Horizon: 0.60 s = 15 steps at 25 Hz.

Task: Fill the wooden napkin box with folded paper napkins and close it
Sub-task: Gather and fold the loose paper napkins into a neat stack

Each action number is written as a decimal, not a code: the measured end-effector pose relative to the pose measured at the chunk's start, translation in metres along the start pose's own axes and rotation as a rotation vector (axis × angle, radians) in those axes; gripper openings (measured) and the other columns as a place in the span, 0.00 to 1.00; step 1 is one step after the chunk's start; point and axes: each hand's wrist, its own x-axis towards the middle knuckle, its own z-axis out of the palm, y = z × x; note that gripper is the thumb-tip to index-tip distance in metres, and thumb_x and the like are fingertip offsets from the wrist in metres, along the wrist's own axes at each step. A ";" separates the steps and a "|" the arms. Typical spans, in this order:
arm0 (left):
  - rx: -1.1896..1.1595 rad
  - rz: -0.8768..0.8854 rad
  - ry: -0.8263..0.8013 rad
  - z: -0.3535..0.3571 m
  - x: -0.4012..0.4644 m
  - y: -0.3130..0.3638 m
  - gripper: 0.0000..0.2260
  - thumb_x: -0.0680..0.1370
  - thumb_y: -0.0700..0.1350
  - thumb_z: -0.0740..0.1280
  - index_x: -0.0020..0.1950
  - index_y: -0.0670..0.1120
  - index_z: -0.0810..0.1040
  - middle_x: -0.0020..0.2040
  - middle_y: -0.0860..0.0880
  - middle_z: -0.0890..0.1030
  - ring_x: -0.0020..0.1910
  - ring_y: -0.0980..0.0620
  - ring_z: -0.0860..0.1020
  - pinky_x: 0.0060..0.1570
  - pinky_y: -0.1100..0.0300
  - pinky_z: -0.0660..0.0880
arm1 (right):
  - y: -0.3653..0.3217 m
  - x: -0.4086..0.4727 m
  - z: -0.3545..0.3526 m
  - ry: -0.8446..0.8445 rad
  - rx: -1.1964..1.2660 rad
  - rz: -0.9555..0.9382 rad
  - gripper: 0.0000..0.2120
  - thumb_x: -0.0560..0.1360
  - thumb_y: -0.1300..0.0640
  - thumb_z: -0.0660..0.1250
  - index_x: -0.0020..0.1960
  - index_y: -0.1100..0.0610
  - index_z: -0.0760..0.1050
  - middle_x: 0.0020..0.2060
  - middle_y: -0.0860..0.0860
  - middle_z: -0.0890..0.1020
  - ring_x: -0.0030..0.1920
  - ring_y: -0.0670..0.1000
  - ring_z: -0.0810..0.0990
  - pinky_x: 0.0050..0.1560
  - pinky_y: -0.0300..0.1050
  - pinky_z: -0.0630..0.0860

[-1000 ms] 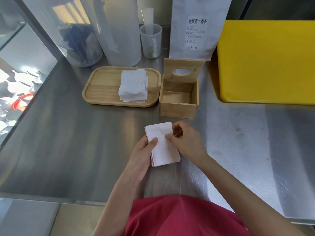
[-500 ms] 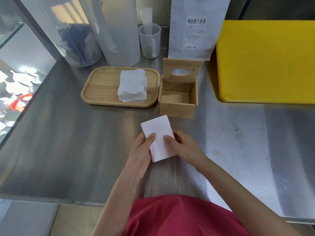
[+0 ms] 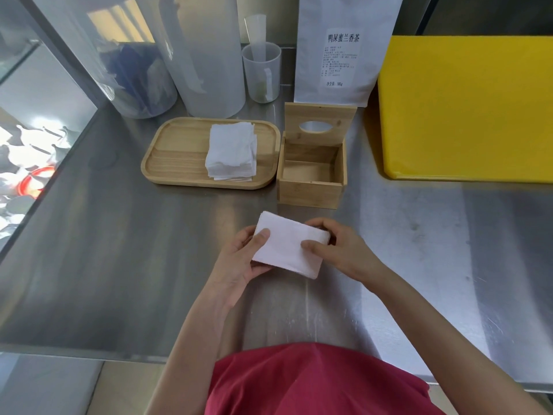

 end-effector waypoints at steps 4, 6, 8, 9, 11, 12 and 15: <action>0.088 -0.004 -0.015 0.004 0.000 -0.001 0.06 0.76 0.46 0.64 0.51 0.51 0.78 0.49 0.51 0.84 0.49 0.53 0.82 0.44 0.58 0.81 | -0.004 0.001 -0.007 0.042 0.055 -0.010 0.11 0.71 0.54 0.67 0.50 0.44 0.70 0.43 0.36 0.73 0.43 0.41 0.74 0.33 0.24 0.73; 0.074 0.012 -0.024 0.008 0.001 -0.001 0.06 0.77 0.47 0.63 0.52 0.52 0.77 0.49 0.52 0.83 0.49 0.53 0.82 0.43 0.56 0.81 | -0.004 0.001 -0.004 0.076 0.148 0.020 0.10 0.72 0.52 0.66 0.51 0.44 0.70 0.43 0.36 0.74 0.43 0.41 0.75 0.30 0.21 0.71; 0.048 0.023 -0.027 0.010 0.001 0.000 0.06 0.77 0.47 0.62 0.53 0.51 0.76 0.50 0.51 0.82 0.49 0.54 0.82 0.42 0.55 0.81 | -0.002 -0.001 -0.001 0.083 0.250 0.059 0.07 0.73 0.49 0.64 0.51 0.44 0.70 0.44 0.37 0.76 0.44 0.40 0.76 0.30 0.22 0.71; 0.036 0.024 -0.027 0.010 0.000 0.000 0.06 0.77 0.47 0.62 0.53 0.51 0.75 0.51 0.51 0.82 0.49 0.53 0.82 0.41 0.54 0.81 | 0.000 -0.002 0.000 0.074 0.288 0.077 0.06 0.74 0.48 0.62 0.51 0.44 0.70 0.45 0.37 0.77 0.45 0.40 0.76 0.30 0.23 0.72; 0.030 0.021 -0.033 0.011 -0.001 0.000 0.06 0.77 0.46 0.62 0.53 0.49 0.74 0.52 0.49 0.81 0.50 0.52 0.81 0.39 0.55 0.81 | 0.001 -0.004 0.003 0.071 0.325 0.103 0.03 0.75 0.49 0.60 0.48 0.42 0.70 0.45 0.37 0.77 0.44 0.39 0.77 0.30 0.24 0.72; 0.038 0.018 -0.035 0.012 -0.001 0.000 0.06 0.77 0.46 0.62 0.53 0.49 0.74 0.52 0.49 0.80 0.50 0.52 0.81 0.38 0.55 0.81 | 0.002 -0.005 0.004 0.080 0.330 0.104 0.03 0.75 0.50 0.60 0.47 0.42 0.70 0.44 0.37 0.77 0.44 0.39 0.76 0.30 0.24 0.72; 0.060 0.011 -0.042 0.012 -0.002 0.001 0.06 0.77 0.46 0.63 0.52 0.52 0.76 0.50 0.51 0.81 0.49 0.53 0.81 0.37 0.56 0.81 | 0.003 -0.004 0.005 0.102 0.318 0.081 0.05 0.75 0.53 0.61 0.47 0.43 0.71 0.44 0.39 0.78 0.44 0.40 0.77 0.30 0.23 0.71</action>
